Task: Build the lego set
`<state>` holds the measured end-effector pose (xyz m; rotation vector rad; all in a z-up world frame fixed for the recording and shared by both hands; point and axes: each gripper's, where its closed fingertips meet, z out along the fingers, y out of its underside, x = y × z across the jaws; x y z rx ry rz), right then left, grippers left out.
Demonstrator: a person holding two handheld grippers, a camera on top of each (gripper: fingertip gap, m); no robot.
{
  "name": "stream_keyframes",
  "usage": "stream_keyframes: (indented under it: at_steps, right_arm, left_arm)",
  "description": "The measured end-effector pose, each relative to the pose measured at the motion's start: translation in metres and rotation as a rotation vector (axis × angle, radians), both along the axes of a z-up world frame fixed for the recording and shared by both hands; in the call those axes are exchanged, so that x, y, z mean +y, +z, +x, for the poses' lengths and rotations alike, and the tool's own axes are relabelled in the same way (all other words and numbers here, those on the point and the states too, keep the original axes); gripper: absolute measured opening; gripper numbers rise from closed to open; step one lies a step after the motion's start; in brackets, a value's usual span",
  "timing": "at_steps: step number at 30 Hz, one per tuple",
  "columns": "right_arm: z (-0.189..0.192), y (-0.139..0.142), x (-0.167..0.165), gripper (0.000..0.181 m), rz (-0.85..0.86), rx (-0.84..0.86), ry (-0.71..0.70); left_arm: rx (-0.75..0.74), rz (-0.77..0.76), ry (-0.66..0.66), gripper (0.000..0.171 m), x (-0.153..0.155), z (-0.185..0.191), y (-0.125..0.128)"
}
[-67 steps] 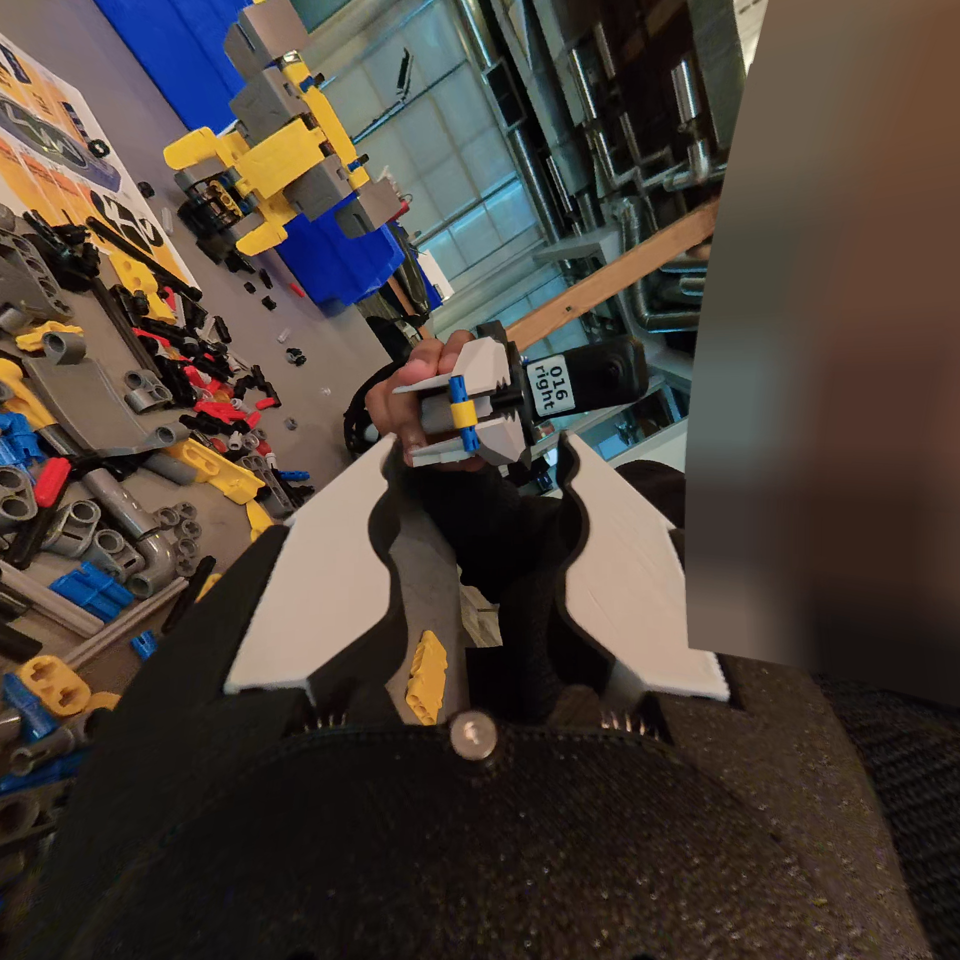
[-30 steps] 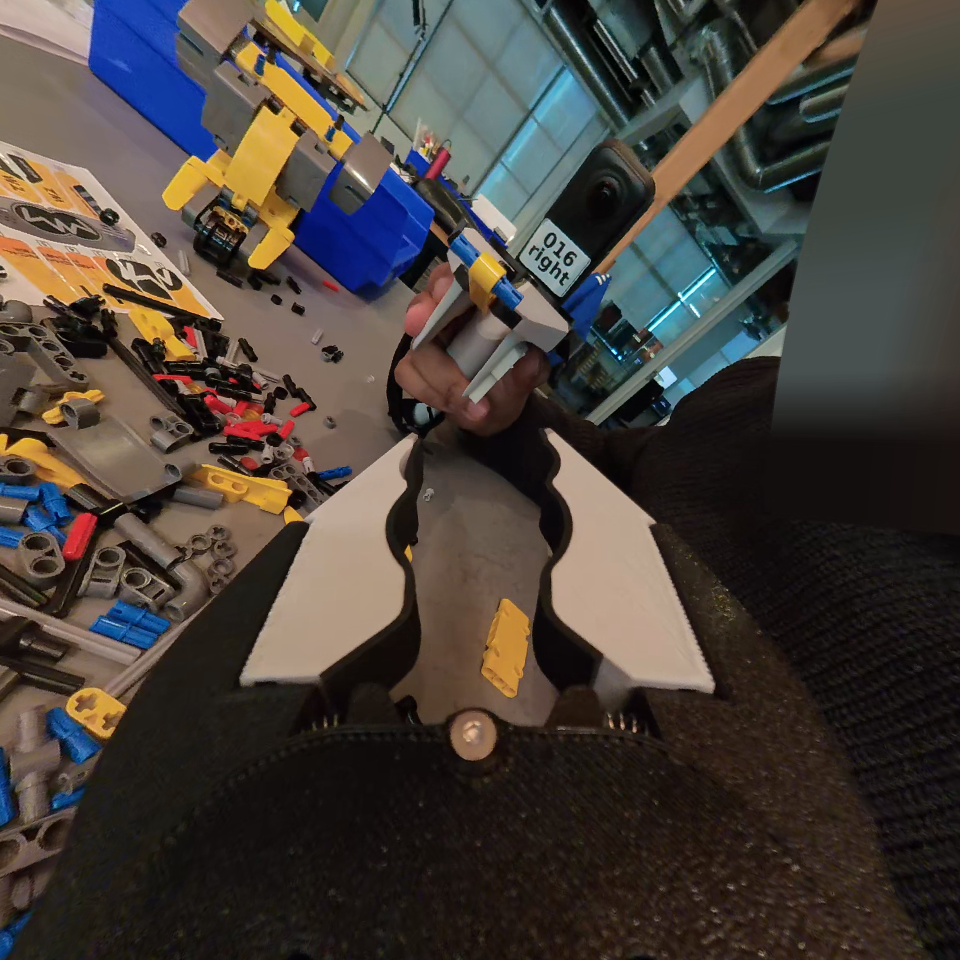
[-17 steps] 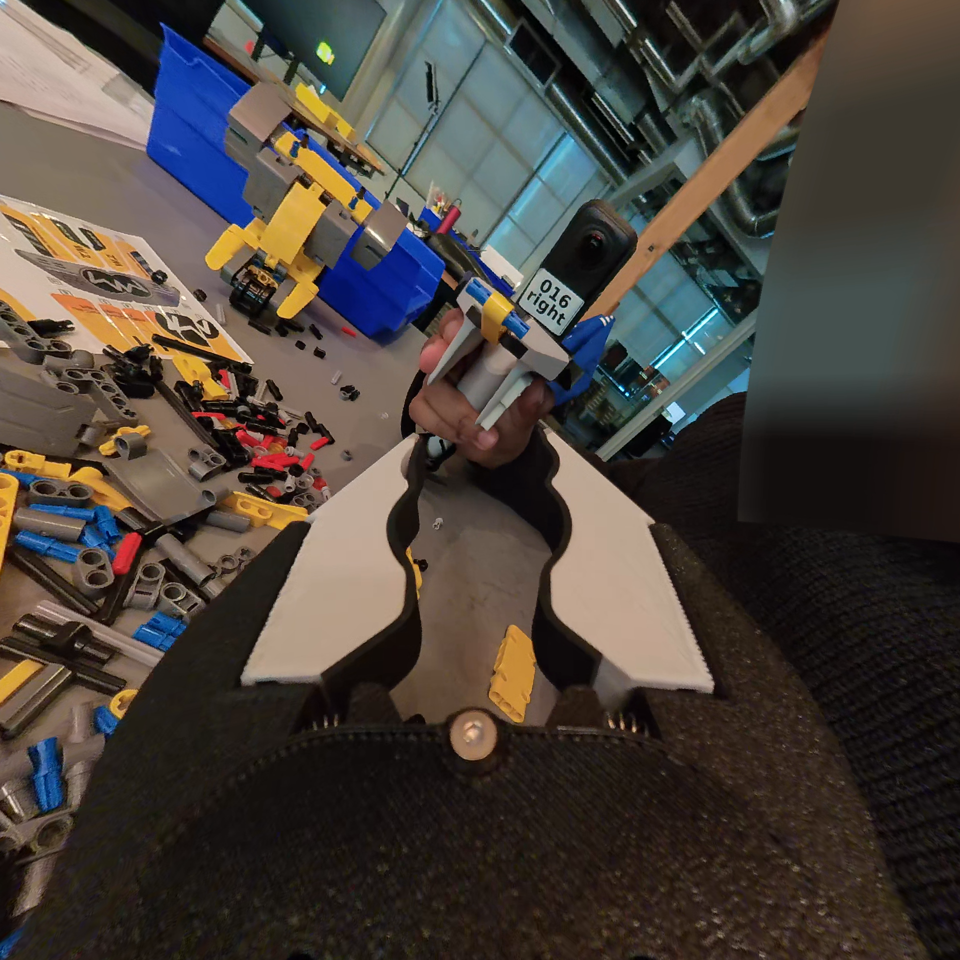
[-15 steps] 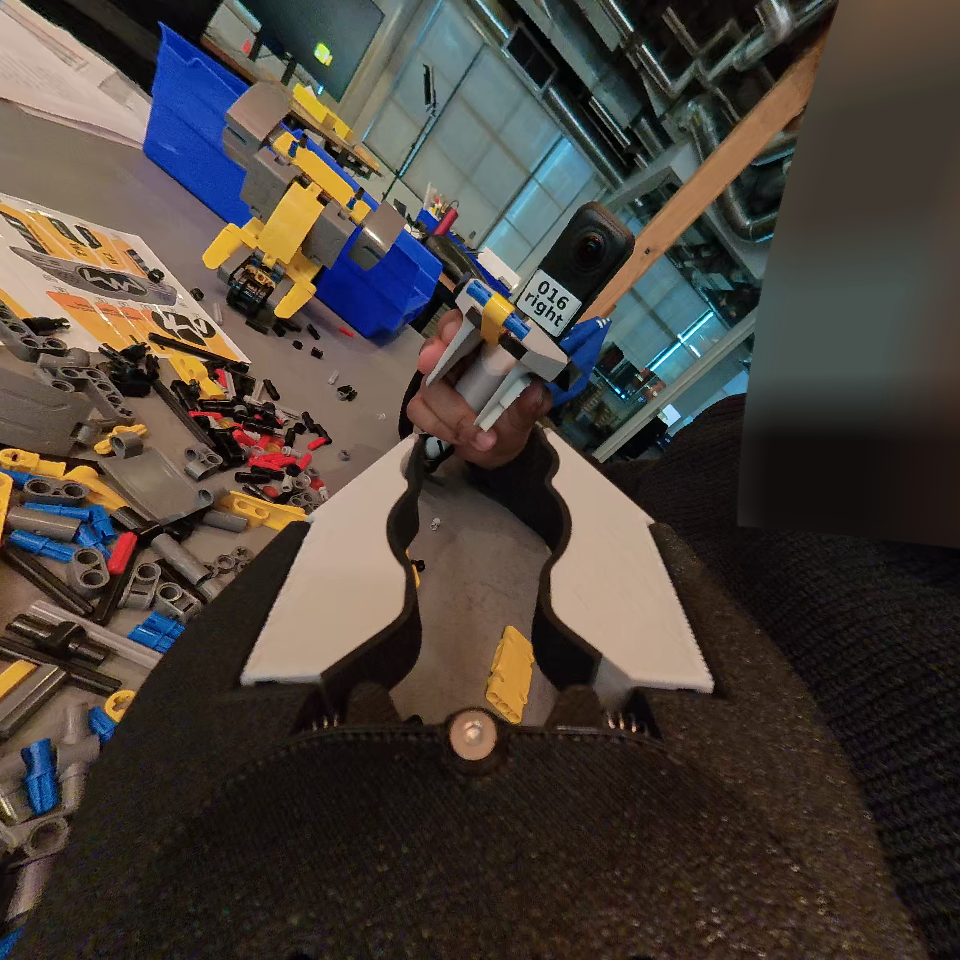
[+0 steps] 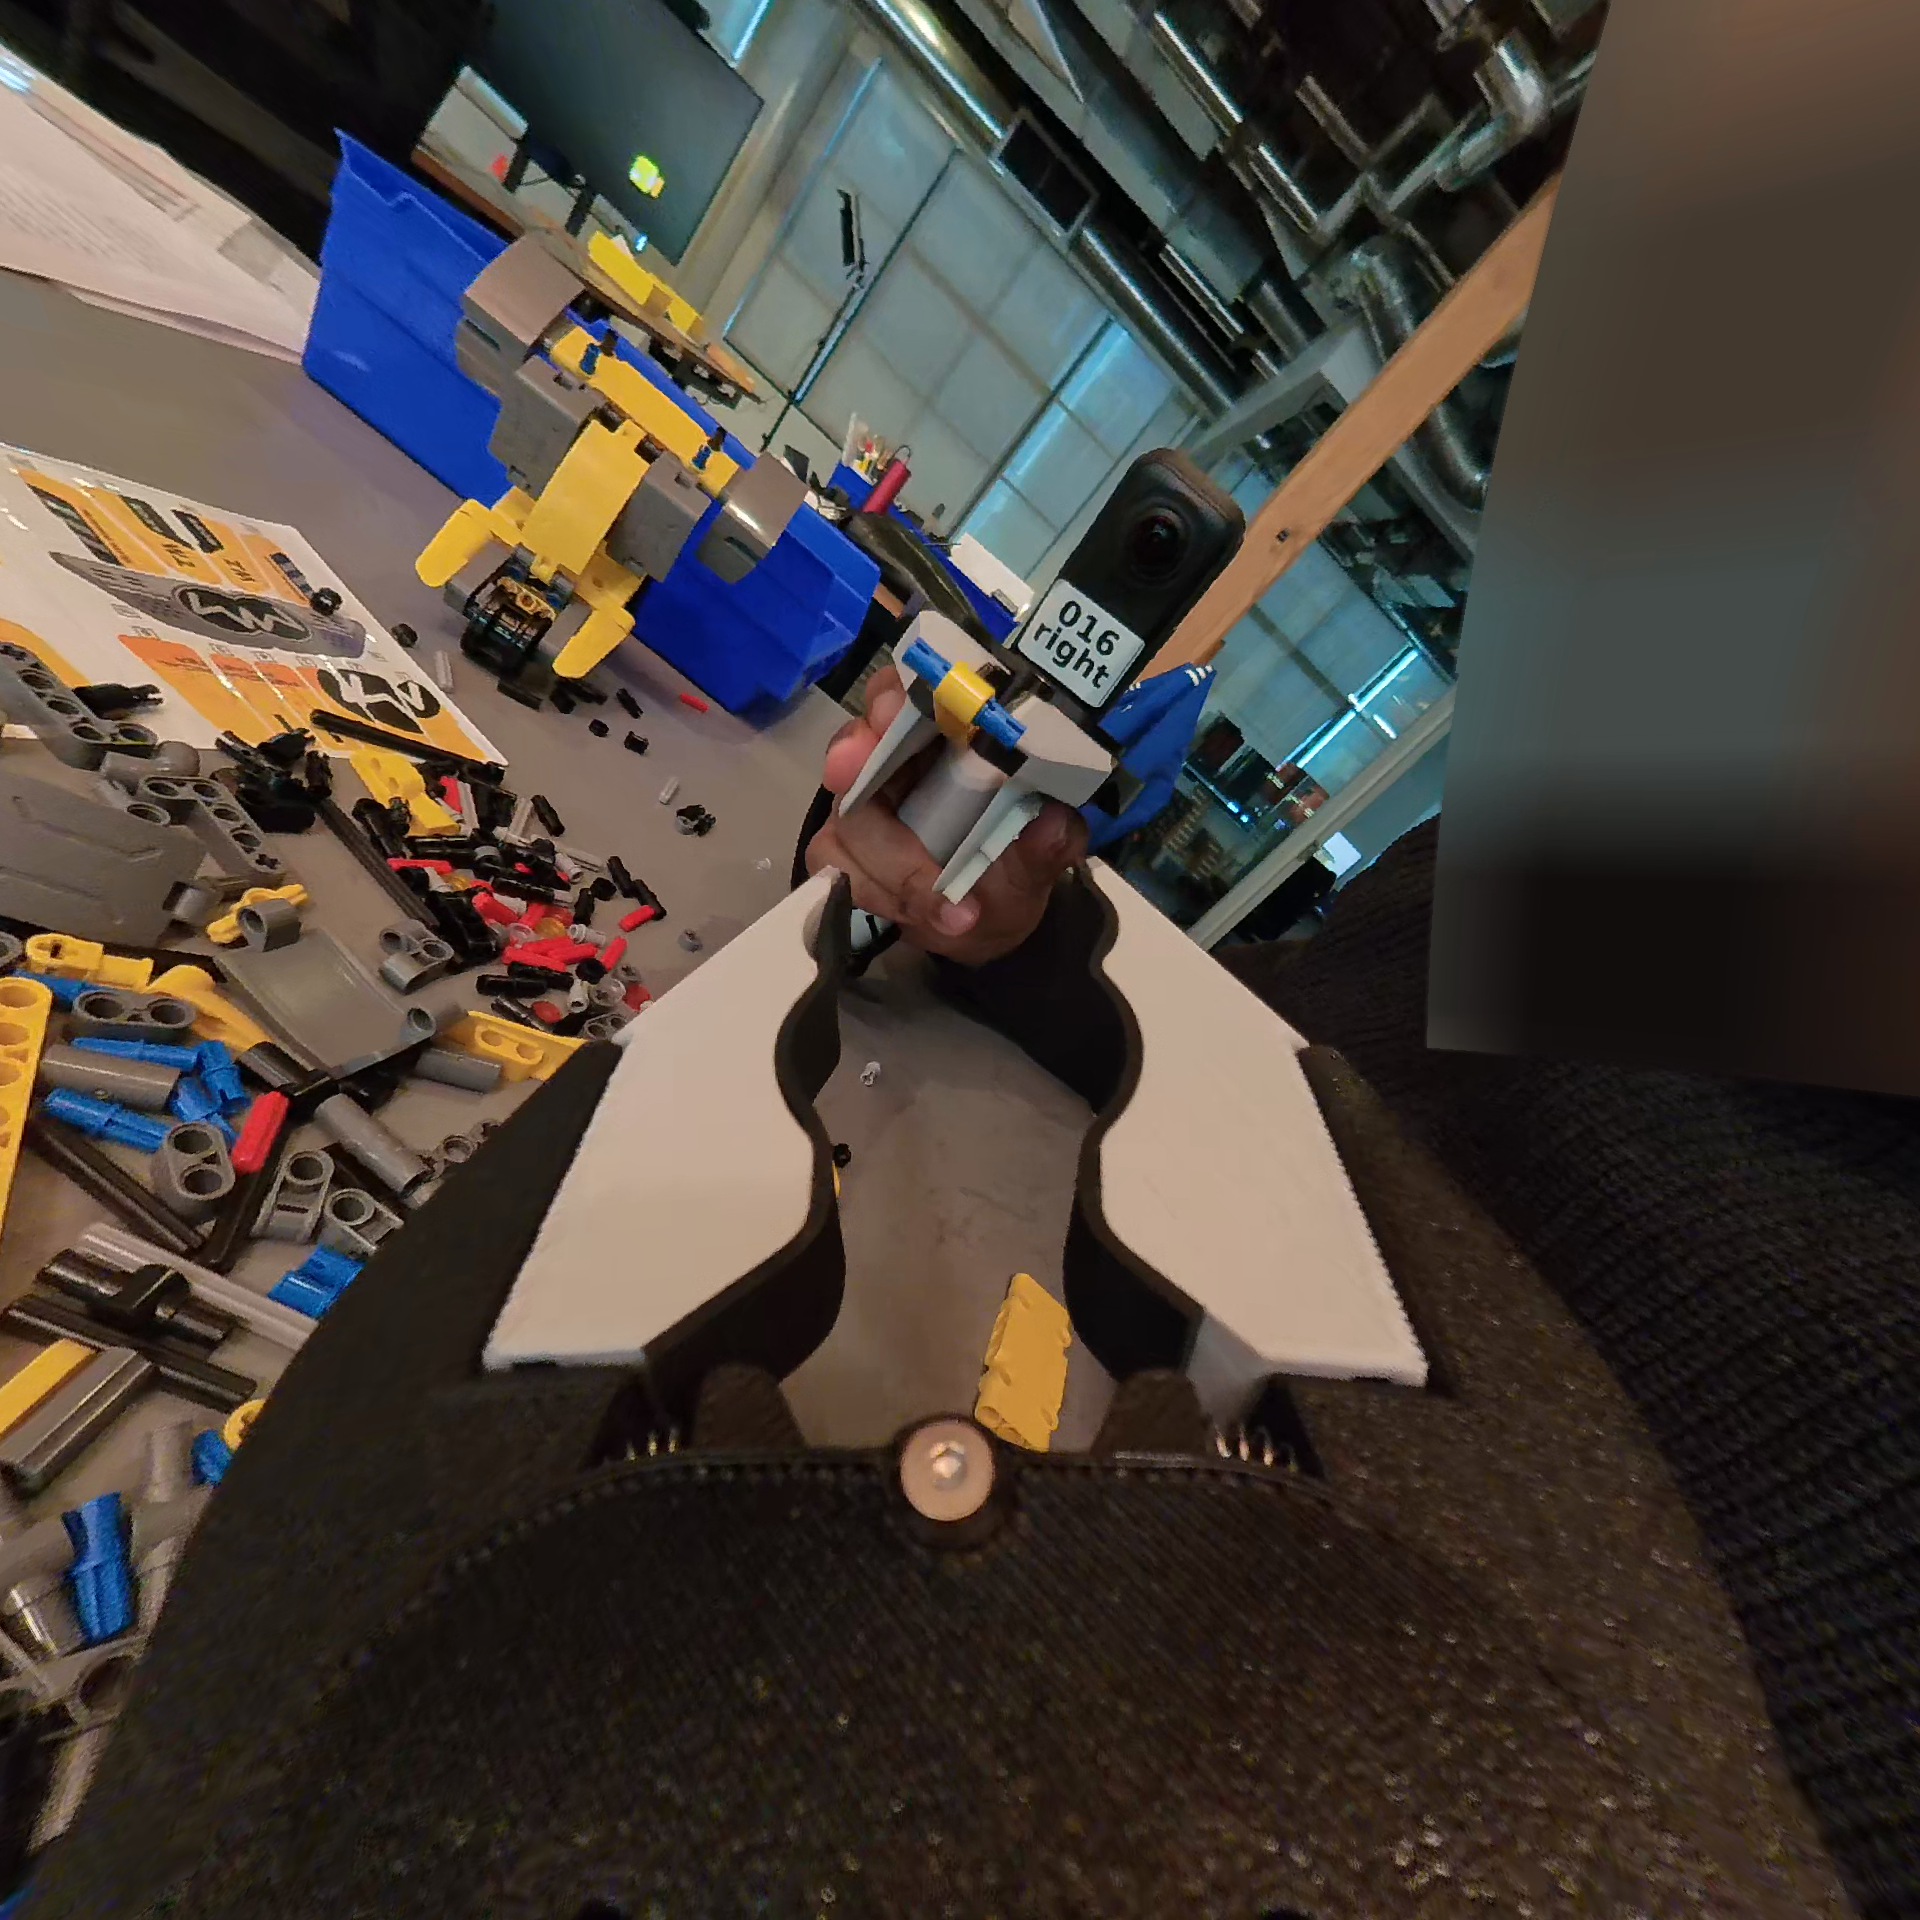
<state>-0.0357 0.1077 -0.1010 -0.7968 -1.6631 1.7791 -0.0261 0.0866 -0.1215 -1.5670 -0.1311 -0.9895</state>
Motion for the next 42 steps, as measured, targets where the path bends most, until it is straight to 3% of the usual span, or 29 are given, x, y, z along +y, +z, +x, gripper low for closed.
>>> stream_keyframes:
  at_steps: [26, 30, 32, 42]
  right_arm:
    - [0.000, -0.008, -0.005, 0.008, 0.087, 0.010, -0.020]
    - [-0.016, -0.032, 0.011, 0.008, 0.291, -0.032, -0.179]
    - [-0.019, -0.043, 0.011, 0.007, 0.412, -0.020, -0.213]
    - [-0.015, -0.055, -0.005, 0.008, 0.579, 0.036, -0.181]
  left_arm:
    - [-0.044, -0.031, 0.001, 0.042, 0.002, -0.004, -0.003]
    - [-0.136, -0.090, 0.016, 0.047, 0.004, -0.013, -0.009]
    - [-0.113, -0.150, 0.054, 0.051, 0.008, -0.018, -0.021]
    - [-0.100, -0.216, 0.065, 0.063, 0.009, -0.020, -0.030]
